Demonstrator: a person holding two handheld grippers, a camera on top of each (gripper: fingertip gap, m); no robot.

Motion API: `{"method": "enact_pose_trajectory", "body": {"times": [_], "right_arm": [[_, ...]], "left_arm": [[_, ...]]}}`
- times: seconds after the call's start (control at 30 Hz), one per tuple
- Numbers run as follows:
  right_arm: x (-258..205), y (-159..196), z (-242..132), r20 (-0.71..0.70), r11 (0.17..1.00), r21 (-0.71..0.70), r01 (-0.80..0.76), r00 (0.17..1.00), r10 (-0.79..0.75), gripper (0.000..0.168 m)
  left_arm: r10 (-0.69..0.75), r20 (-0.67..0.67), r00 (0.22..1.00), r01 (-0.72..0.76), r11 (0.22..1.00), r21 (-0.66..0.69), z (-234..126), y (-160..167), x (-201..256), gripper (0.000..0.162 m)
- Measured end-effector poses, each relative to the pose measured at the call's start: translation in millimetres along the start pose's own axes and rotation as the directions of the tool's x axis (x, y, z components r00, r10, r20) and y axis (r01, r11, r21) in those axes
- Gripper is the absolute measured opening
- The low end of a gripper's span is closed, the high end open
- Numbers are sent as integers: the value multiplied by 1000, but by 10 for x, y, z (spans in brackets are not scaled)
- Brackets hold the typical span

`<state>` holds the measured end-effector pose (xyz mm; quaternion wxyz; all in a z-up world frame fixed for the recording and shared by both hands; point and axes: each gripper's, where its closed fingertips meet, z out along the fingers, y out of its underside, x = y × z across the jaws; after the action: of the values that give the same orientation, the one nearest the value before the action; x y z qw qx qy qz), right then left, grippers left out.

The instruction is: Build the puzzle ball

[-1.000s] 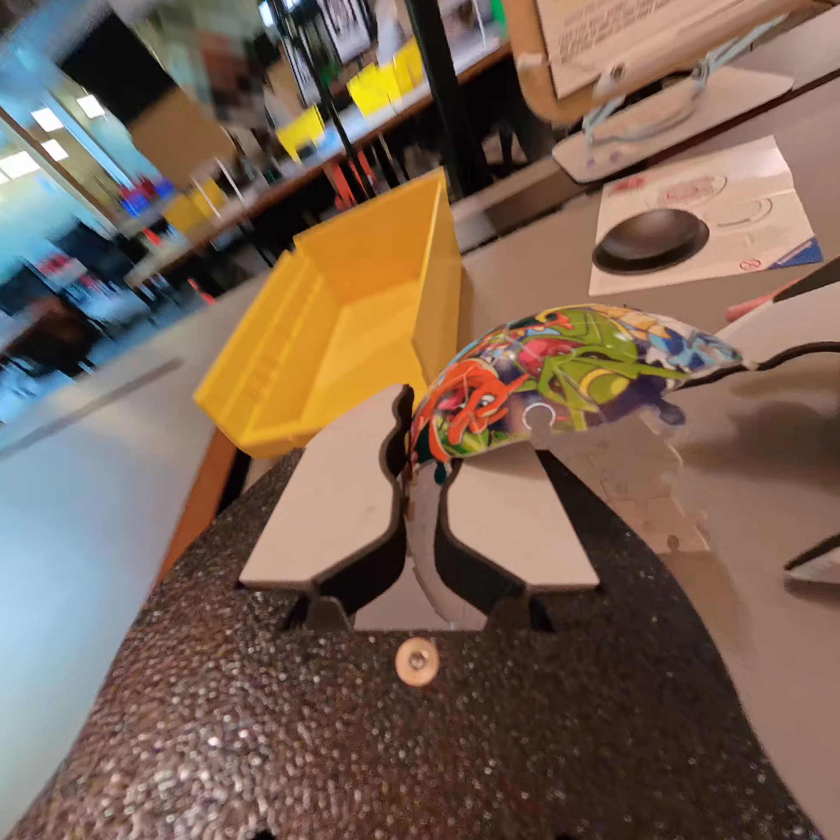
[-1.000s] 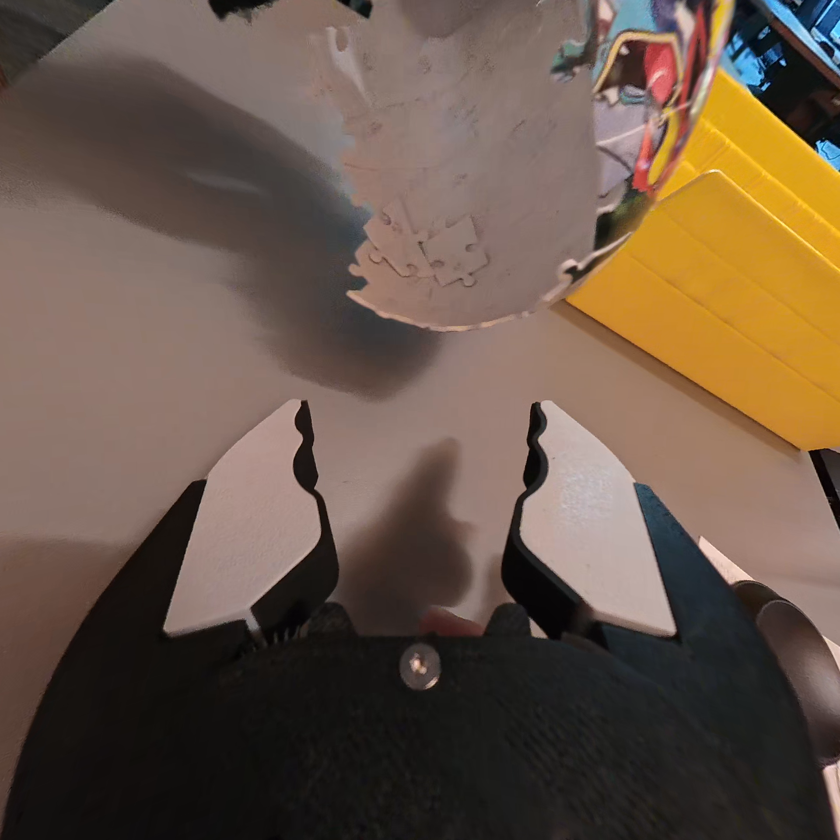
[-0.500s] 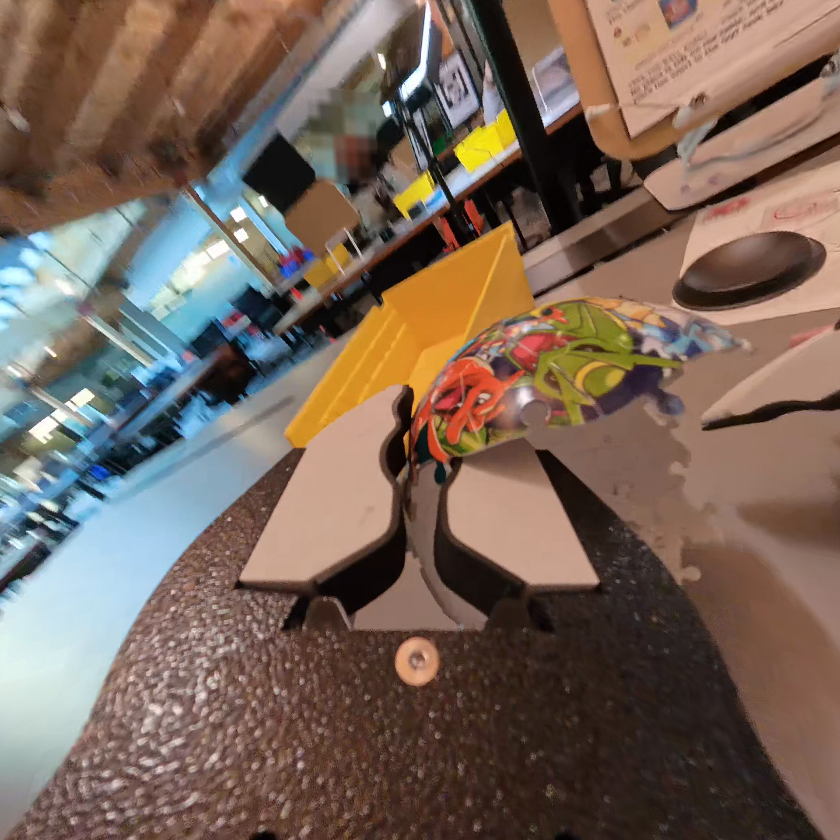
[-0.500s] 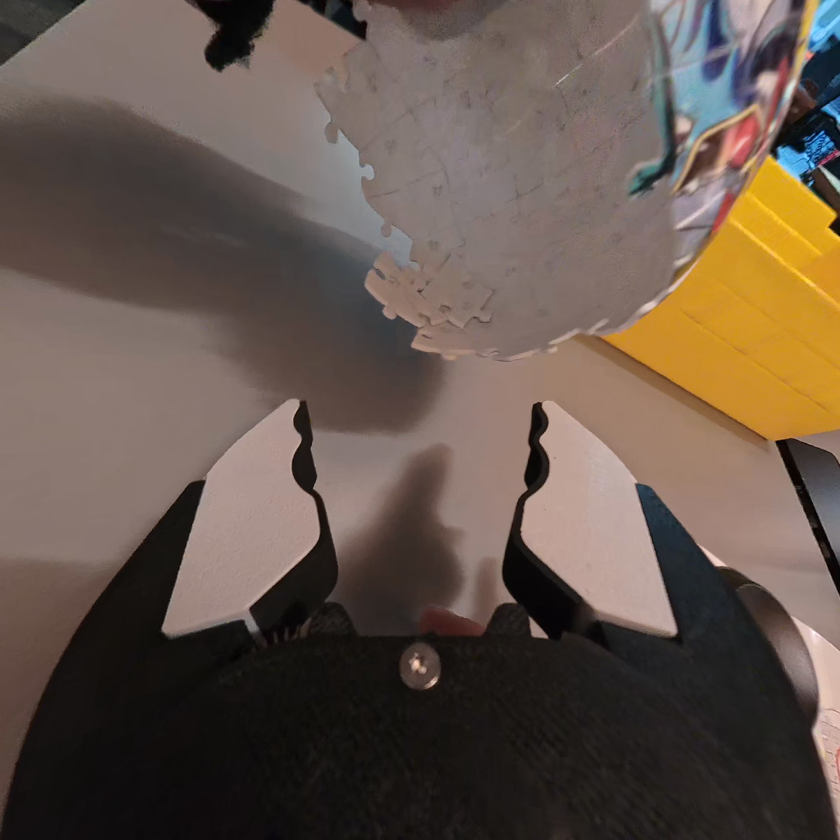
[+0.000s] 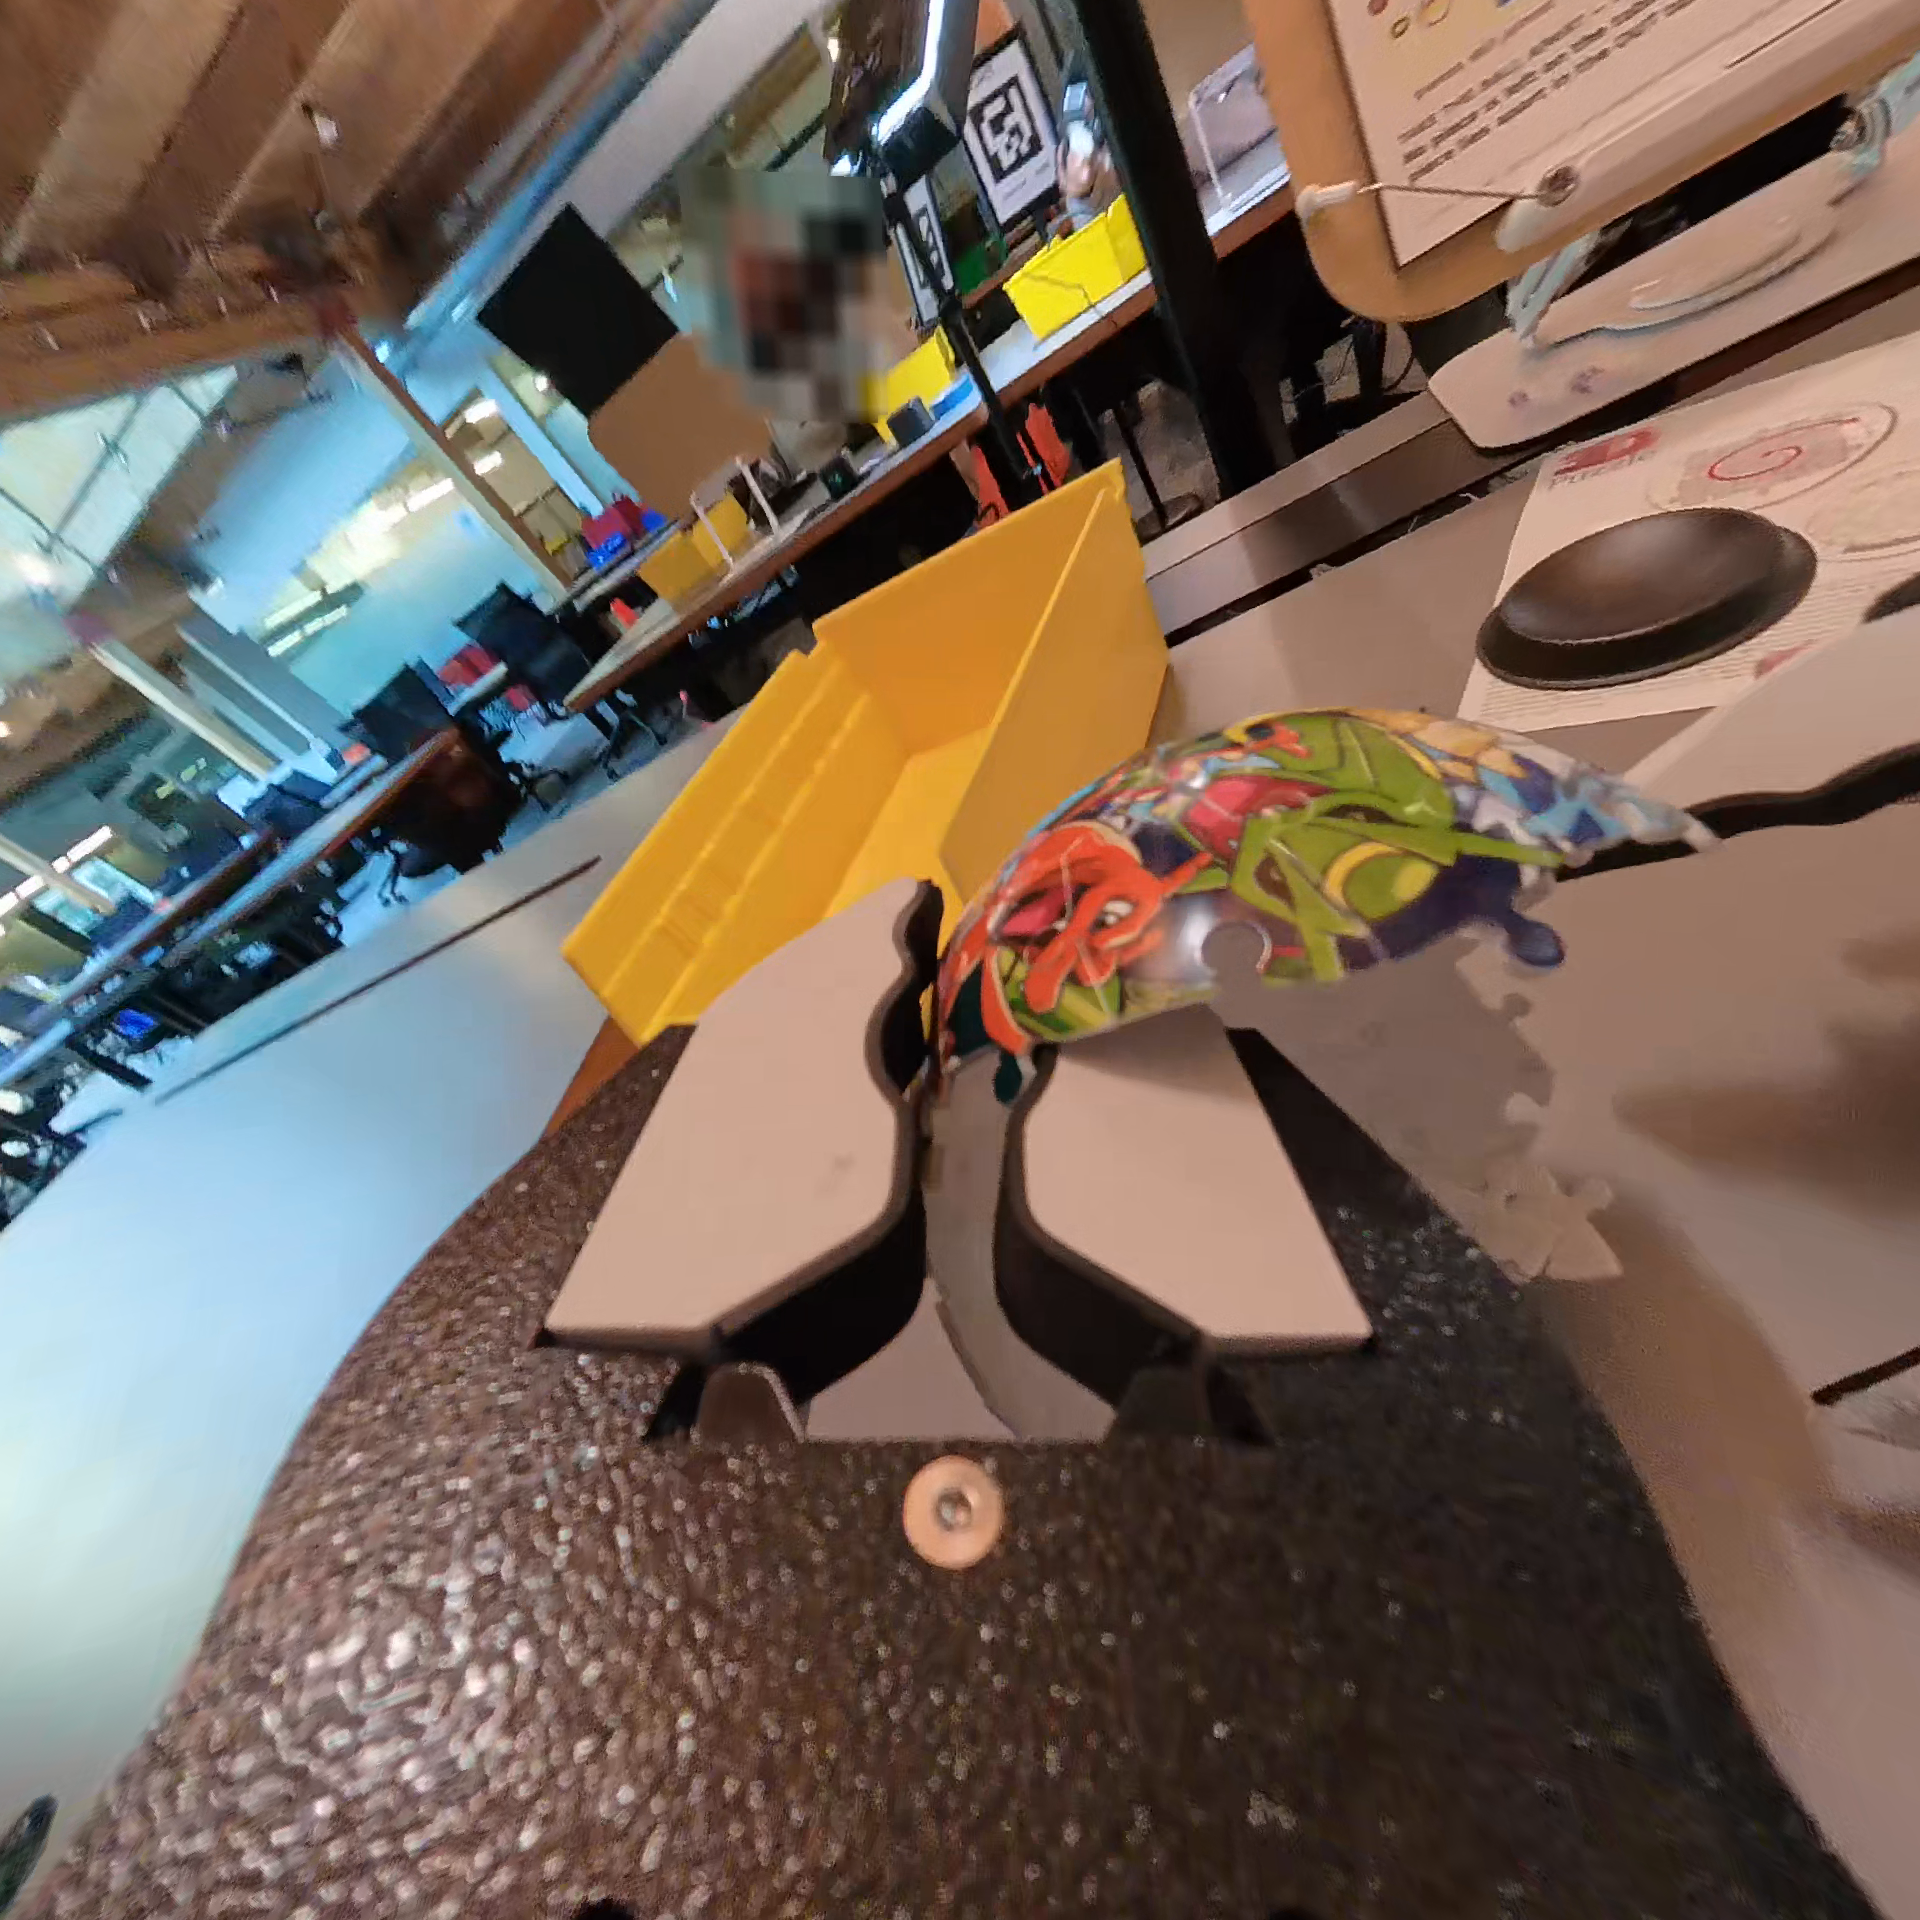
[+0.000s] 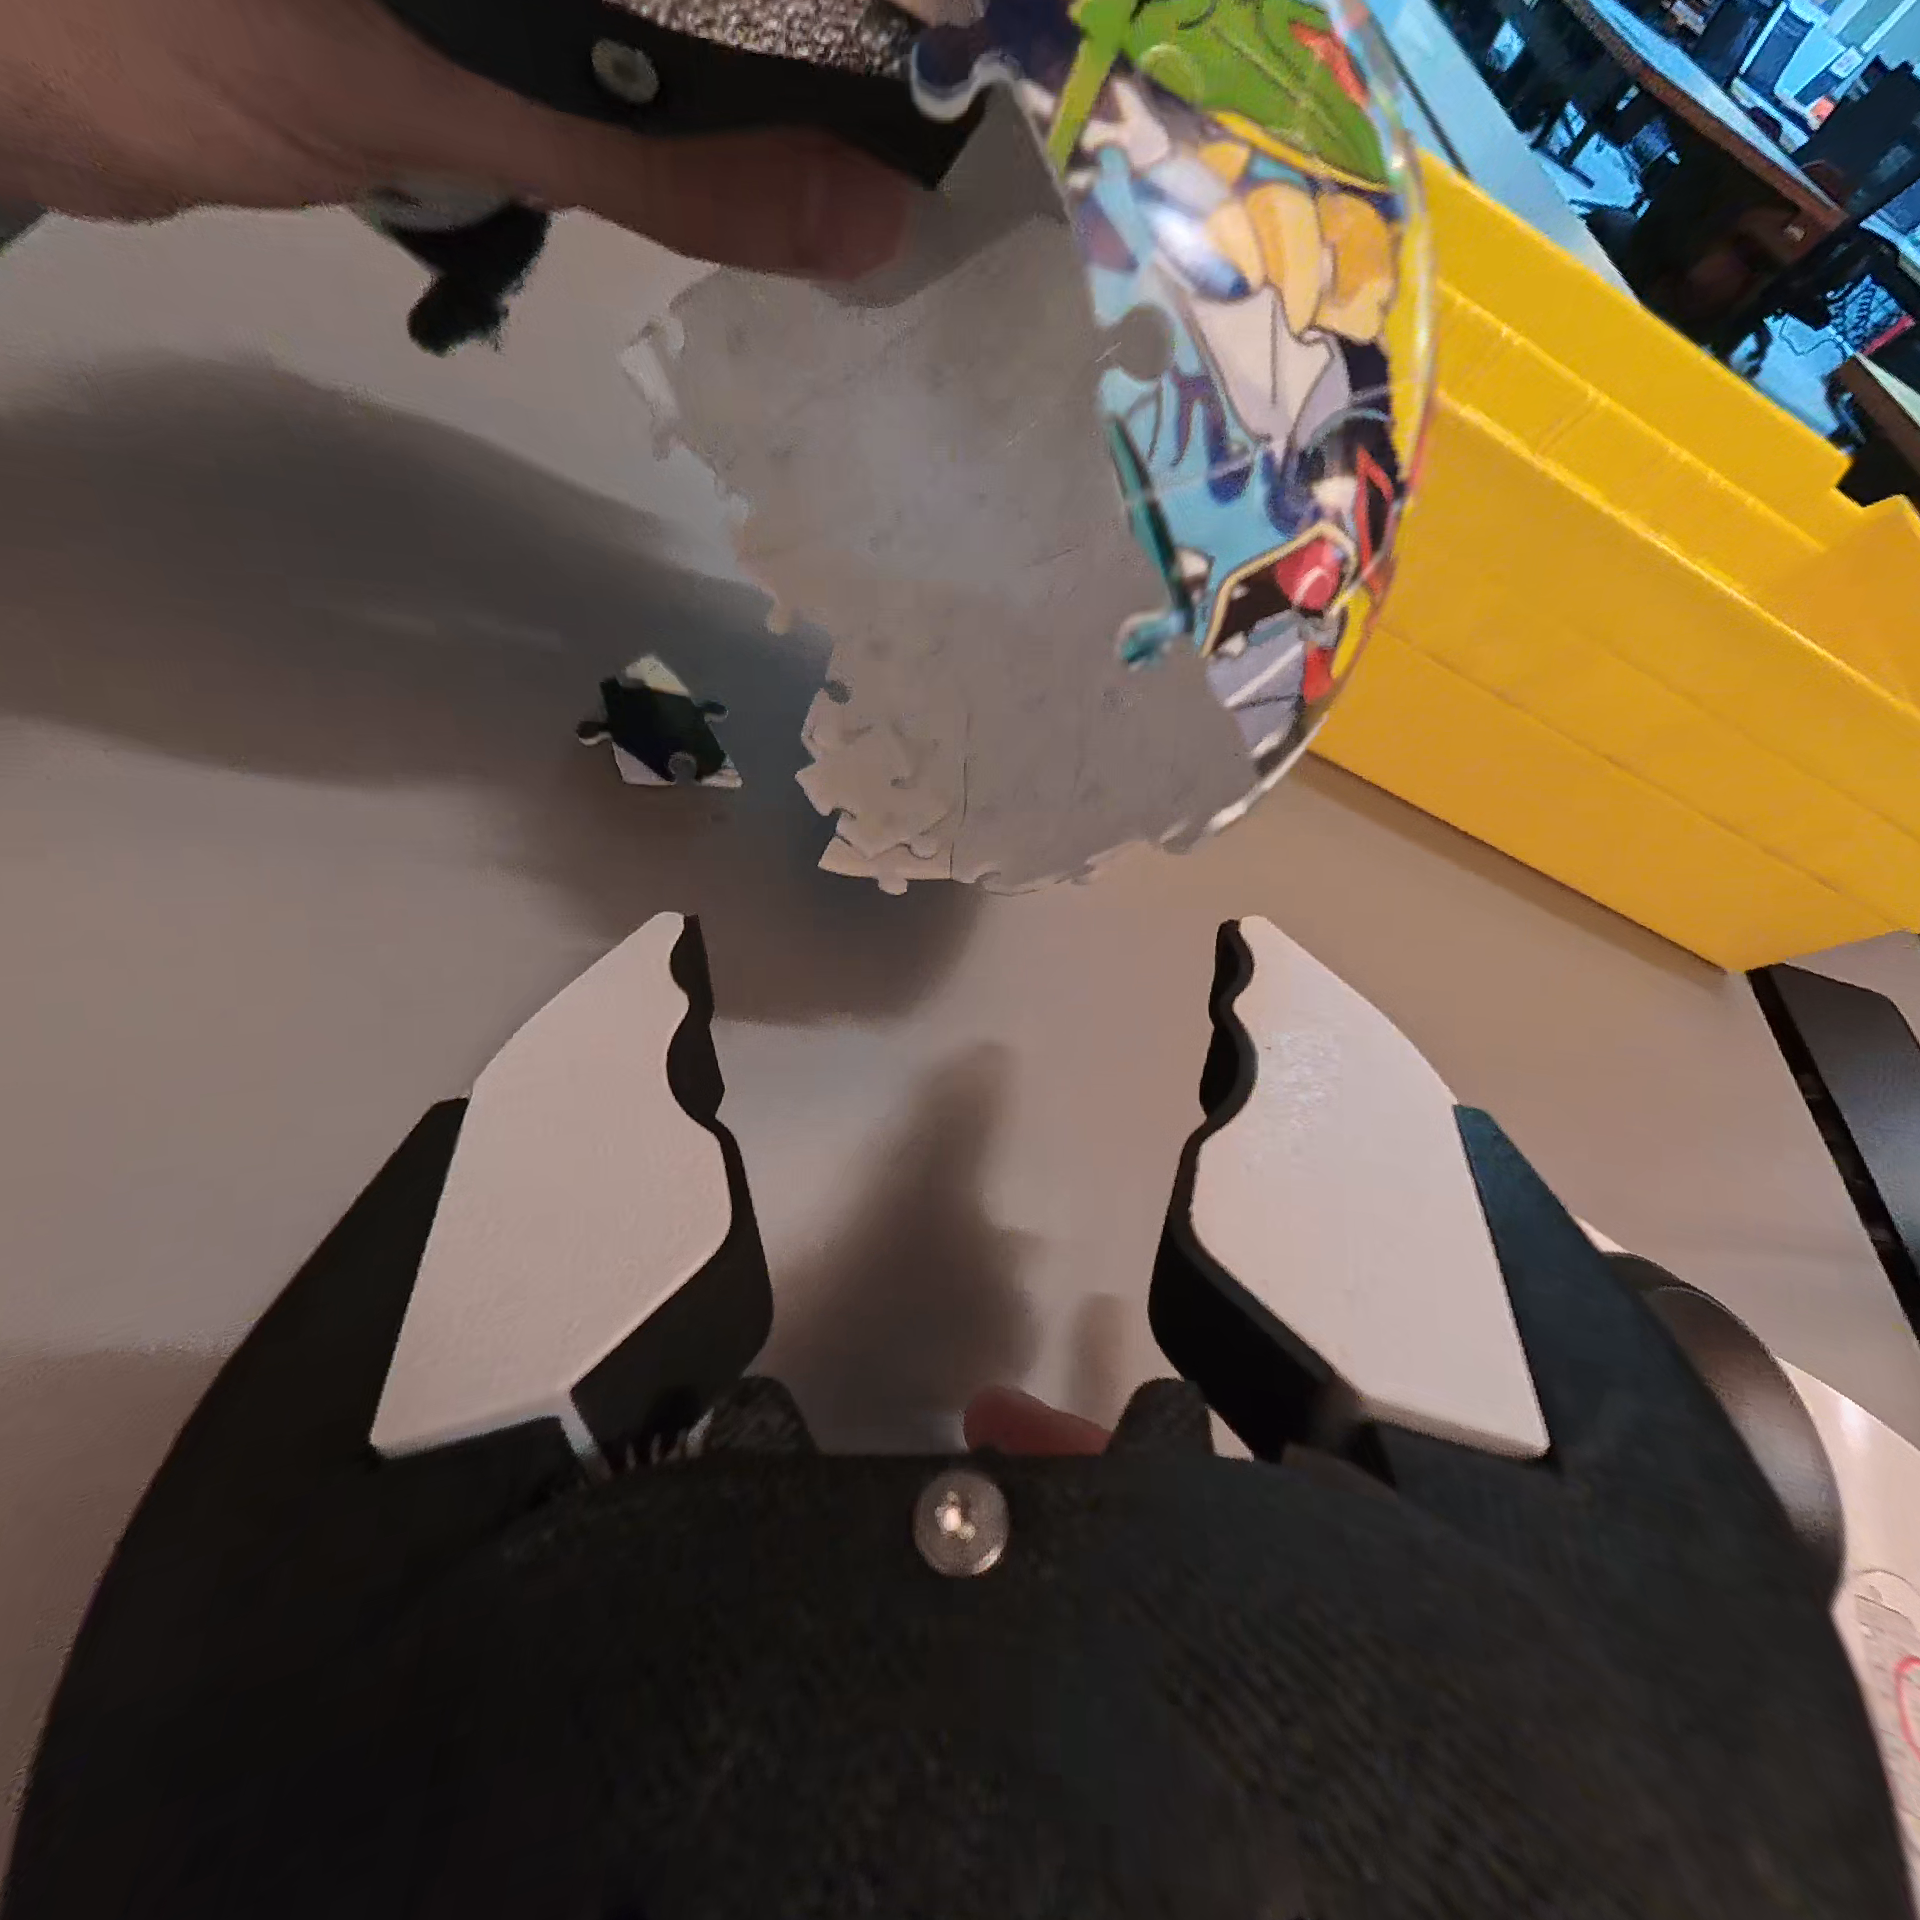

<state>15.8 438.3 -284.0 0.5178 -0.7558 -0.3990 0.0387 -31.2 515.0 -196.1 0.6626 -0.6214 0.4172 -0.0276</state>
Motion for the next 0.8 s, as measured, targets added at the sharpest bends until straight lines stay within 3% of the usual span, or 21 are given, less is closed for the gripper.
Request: {"method": "enact_pose_trajectory", "body": {"times": [0.07,0.17,0.23,0.43,0.5,0.63,0.73,0.8], "right_arm": [[18,-11,-4,-7,1000,11,-15,1000,15,91],[30,-3,3,-20,1000,9,0,1000,0,91],[8,1,18,-12,1000,9,-2,1000,3,91],[26,80,46,-23,1000,-17,-8,1000,8,90],[54,79,36,-30,1000,-9,-22,999,21,90],[75,81,2,-17,999,-10,-45,999,45,91],[68,56,-16,-14,999,-21,-33,999,32,94],[20,11,-29,5,1000,-25,15,1000,-15,97]], "left_arm": [[21,11,1000,-22,999,50,-14,-50,-19,9],[230,109,967,-247,950,191,-118,-261,-4,9],[291,141,946,-318,916,244,-166,-350,72,9],[410,191,892,-451,840,302,-219,-414,248,7],[372,163,914,-403,883,241,-155,-343,221,7],[157,62,986,-162,983,83,-27,-128,137,8],[-52,-23,998,50,994,-98,36,119,126,9],[-137,-41,990,130,980,-148,46,208,105,9]]}}
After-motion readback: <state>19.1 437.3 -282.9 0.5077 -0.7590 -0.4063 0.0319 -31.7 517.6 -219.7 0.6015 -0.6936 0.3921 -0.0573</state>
